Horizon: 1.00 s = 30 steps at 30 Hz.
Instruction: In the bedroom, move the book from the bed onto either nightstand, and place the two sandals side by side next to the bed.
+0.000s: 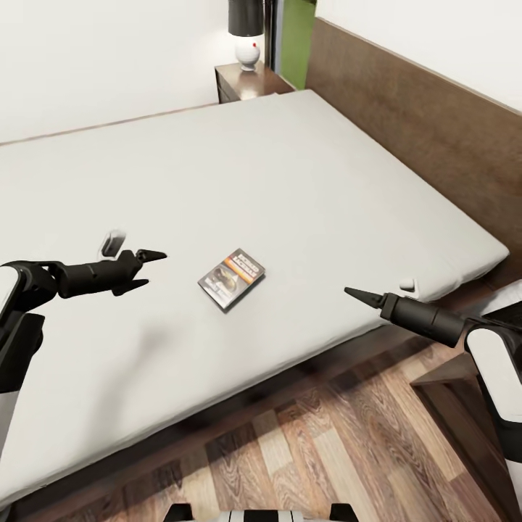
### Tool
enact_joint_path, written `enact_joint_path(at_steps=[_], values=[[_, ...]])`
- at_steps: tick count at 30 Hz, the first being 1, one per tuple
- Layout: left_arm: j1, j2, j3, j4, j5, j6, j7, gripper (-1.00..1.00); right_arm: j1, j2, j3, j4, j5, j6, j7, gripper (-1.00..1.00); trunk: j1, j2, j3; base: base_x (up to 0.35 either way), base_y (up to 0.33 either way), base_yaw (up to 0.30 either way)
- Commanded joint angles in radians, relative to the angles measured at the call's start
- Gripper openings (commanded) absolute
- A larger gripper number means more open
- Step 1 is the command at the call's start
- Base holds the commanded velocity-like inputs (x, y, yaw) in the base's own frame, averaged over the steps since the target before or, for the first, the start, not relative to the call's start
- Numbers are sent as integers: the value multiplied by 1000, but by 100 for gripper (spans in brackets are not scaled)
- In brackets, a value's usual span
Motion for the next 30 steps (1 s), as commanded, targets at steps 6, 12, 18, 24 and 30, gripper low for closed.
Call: enact_joint_path(at_steps=[6,12,18,24,30], values=[[45,58,37,-27,17,-1,3,100,-1,1,2,0,5,3,3,100,0,0,8,0,0,-172],[89,93,75,-34,16,-1,-22,100,-1,1,3,1,5,3,1,100,0,0,16,0,0,-173],[115,105,92,-29,5,-1,-46,100,-1,1,3,1,5,3,-1,100,0,0,24,0,0,-173],[126,109,93,-25,-8,-1,-54,100,-1,2,4,1,5,3,-1,100,0,0,32,0,0,-173],[142,106,90,-8,-60,1,-67,100,-1,2,7,1,5,3,-1,100,0,0,39,1,0,-142]])
